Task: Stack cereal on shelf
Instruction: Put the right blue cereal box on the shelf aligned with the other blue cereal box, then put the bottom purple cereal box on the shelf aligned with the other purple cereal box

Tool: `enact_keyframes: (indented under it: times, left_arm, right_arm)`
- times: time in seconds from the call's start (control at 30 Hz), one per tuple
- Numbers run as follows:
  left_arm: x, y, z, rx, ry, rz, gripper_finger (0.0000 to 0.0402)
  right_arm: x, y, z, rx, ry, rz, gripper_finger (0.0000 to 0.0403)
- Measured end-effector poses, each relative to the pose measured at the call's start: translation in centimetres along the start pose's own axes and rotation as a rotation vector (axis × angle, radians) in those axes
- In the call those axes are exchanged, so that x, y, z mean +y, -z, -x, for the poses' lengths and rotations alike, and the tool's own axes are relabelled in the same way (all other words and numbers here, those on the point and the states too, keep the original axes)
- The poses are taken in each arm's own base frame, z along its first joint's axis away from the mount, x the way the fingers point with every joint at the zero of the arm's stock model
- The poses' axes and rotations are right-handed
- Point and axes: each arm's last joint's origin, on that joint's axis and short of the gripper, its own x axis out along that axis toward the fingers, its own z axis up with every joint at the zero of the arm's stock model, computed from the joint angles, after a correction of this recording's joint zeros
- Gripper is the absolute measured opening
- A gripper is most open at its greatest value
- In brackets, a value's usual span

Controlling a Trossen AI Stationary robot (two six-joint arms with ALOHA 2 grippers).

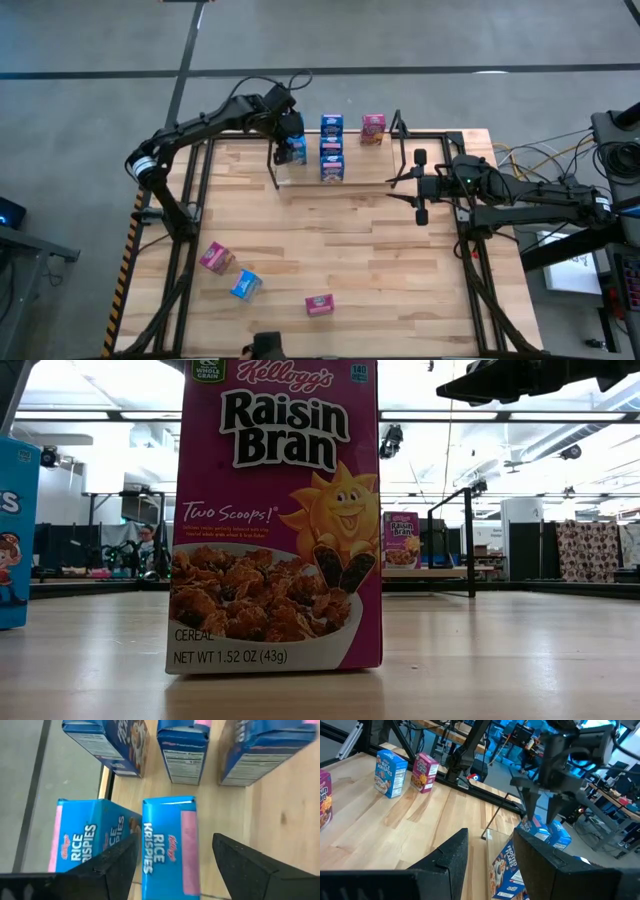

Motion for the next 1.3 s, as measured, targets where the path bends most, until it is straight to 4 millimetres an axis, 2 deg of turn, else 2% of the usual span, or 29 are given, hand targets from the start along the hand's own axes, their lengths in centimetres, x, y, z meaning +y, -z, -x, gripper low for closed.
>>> enact_keyframes:
  times: [0.23,0.43,0.63,0.83,1.1,1.3]
  left_arm:
    - [-0.4,-0.9,2.3,0.022,0.056,0.071,0.0238]
    - [-2.7,-1.7,3.8,0.003,0.107,0.12,0.0233]
    - [-7.3,-1.9,5.6,-0.037,0.166,0.063,0.0232]
    - [-12.7,-0.7,6.9,-0.203,0.216,0.003,0.0232]
    - [-19.1,2.1,7.4,-0.449,0.291,-0.019,0.0232]
    - [-22.2,2.9,7.8,-0.539,0.218,-0.035,0.0232]
  right_arm:
    - [-0.2,0.1,0.0,0.036,0.076,-0.022,0.0146]
    - [-0.4,0.0,0.0,0.03,0.128,-0.09,0.0146]
    - [-0.5,-0.1,0.0,0.019,0.129,-0.172,0.0146]
    - [-0.1,-0.1,-0.3,-0.009,0.02,-0.271,0.0146]
    - [1.7,0.3,-2.7,0.04,-0.114,-0.389,0.0146]
    - [3.2,-0.1,-4.5,0.069,-0.195,-0.426,0.0146]
